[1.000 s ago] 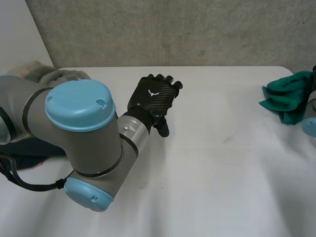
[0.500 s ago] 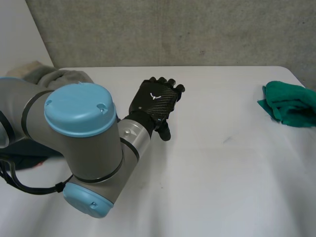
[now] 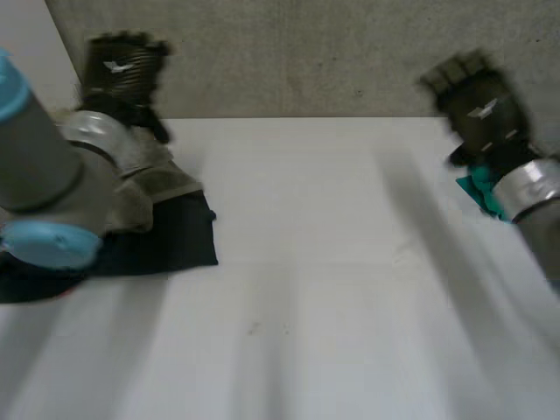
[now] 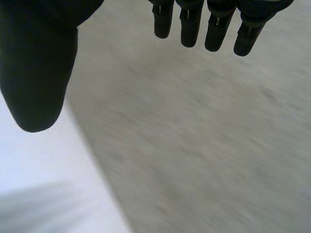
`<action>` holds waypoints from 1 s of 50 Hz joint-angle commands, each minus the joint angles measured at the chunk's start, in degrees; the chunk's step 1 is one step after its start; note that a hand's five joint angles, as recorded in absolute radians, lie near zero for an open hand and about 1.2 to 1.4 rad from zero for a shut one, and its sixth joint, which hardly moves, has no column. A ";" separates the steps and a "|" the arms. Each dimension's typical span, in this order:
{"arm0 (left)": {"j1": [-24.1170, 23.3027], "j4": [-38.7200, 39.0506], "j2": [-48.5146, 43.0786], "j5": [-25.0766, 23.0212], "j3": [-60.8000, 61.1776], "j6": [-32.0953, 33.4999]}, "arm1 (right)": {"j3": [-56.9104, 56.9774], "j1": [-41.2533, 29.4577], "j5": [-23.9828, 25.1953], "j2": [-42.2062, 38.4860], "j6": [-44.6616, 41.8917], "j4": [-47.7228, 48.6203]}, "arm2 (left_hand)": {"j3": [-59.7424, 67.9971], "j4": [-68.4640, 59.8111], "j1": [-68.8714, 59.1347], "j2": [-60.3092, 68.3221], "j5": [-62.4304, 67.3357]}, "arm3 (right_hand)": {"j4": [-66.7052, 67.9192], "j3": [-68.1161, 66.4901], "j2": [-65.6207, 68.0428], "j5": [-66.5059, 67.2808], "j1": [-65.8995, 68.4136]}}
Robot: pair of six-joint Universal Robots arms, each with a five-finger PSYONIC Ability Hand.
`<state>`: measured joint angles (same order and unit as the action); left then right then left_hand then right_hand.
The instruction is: Fold the laundry.
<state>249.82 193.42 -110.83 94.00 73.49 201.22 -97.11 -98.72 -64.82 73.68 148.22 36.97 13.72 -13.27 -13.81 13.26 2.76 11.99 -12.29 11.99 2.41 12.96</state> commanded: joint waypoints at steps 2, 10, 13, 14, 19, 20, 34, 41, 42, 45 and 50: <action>14.02 -0.15 -11.93 -4.51 -3.26 14.88 | -7.39 -5.34 3.65 4.28 -2.40 -16.30 | -1.32 0.87 1.41 -0.86 -0.36 | -1.99 2.29 -1.99 -2.41 -2.96; 20.09 0.28 -21.44 -9.27 -6.42 18.59 | -10.47 -4.73 -2.06 3.92 -6.63 -20.19 | 7.22 -7.68 -7.14 7.68 8.18 | -1.99 2.29 -1.99 -2.41 -2.96; 20.10 0.46 -23.20 -9.45 -8.27 18.41 | -11.00 -4.46 -2.94 3.84 -6.45 -19.22 | 35.42 -35.88 -35.34 35.89 36.38 | -1.99 2.29 -1.99 -2.41 -2.96; 19.92 0.55 -23.29 -9.36 -8.71 18.24 | -11.00 -4.46 -3.03 3.92 -6.28 -19.05 | 46.17 -46.63 -46.09 46.63 47.13 | -1.99 2.29 -1.99 -2.41 -2.96; 17.64 0.64 -22.41 -8.92 -9.24 16.66 | -11.08 -2.71 -3.82 4.63 -5.93 -18.78 | 66.28 -66.73 -66.19 66.74 67.24 | -1.99 2.29 -1.99 -2.41 -2.96; 15.89 1.07 -21.36 -8.74 -9.15 15.70 | -11.08 -1.31 -4.95 4.98 -5.66 -18.78 | 66.28 -66.73 -66.19 66.74 67.24 | -1.99 2.29 -1.99 -2.41 -2.96; -2.21 2.66 2.63 -8.66 -1.33 -6.89 | -9.85 4.59 -8.57 10.51 3.47 -18.78 | 66.28 -66.73 -66.19 66.74 67.24 | -1.99 2.29 -1.99 -2.41 -2.96; -17.51 3.71 -1.39 -9.18 -0.10 -14.63 | -9.85 5.20 -8.83 11.48 5.33 -18.87 | 66.28 -66.73 -66.19 66.74 67.24 | -1.99 2.29 -1.99 -2.41 -2.96; -20.83 4.15 -3.58 -9.18 -0.01 -16.11 | -9.85 5.20 -9.09 11.48 5.33 -18.87 | 66.28 -66.73 -66.19 66.74 67.24 | -1.99 2.29 -1.99 -2.41 -2.96; -25.16 6.08 -6.49 -9.27 -0.10 -18.49 | -10.03 5.12 -9.27 11.48 5.41 -18.87 | 66.28 -66.73 -66.19 66.74 67.24 | -1.99 2.29 -1.99 -2.41 -2.96; -27.54 12.84 -9.66 -9.36 0.78 -26.83 | -10.12 5.03 -9.62 10.96 5.41 -19.04 | 38.32 -38.77 -38.24 38.78 39.28 | -1.99 2.29 -1.99 -2.41 -2.96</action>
<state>225.62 200.26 -116.29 84.70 73.69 181.55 -107.02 -93.51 -74.13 85.20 153.81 18.08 68.40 -68.74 -63.52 68.02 57.10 11.99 -12.29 11.98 2.41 12.96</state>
